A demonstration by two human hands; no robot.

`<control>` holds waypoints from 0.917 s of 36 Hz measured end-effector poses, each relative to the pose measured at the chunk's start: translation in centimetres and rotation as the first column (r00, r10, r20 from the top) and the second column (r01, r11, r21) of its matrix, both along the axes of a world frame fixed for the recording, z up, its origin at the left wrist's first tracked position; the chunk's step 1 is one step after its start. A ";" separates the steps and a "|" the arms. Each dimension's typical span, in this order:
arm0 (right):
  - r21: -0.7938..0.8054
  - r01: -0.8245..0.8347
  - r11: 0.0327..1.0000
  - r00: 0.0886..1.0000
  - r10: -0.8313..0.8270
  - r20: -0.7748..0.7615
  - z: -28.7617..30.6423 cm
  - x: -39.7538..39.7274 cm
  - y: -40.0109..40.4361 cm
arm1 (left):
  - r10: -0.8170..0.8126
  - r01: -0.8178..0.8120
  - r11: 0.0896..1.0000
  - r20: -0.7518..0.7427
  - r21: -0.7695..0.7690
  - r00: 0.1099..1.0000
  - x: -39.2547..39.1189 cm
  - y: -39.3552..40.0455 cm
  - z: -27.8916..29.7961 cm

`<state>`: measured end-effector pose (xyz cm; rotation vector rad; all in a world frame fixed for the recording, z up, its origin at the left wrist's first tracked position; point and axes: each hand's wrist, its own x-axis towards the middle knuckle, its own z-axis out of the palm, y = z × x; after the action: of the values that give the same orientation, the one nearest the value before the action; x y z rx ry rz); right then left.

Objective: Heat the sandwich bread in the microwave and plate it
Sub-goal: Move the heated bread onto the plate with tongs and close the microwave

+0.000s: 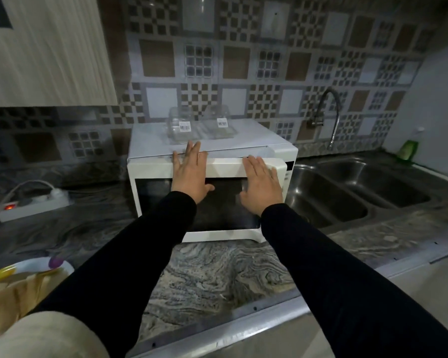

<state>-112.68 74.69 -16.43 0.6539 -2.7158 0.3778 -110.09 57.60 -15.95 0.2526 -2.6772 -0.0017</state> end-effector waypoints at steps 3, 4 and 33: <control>0.035 -0.001 0.999 1.000 0.001 -0.002 -0.3 -1.3 0.2 | 0.035 -0.032 0.997 0.053 -0.070 0.998 -0.4 0.0 -0.2; 0.045 -0.006 0.999 1.000 0.006 -0.002 -0.2 -1.8 0.1 | 0.049 -0.043 0.995 0.069 -0.086 0.996 -0.7 -0.1 -0.1; 0.266 -0.248 0.931 0.955 0.282 -0.097 2.2 -12.6 -0.2 | 0.267 -0.262 0.964 0.183 -0.050 0.946 -4.6 0.4 1.5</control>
<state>-125.25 74.47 -14.24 1.0833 -2.5718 0.0446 -114.68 58.04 -14.47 0.6320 -2.8050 0.1460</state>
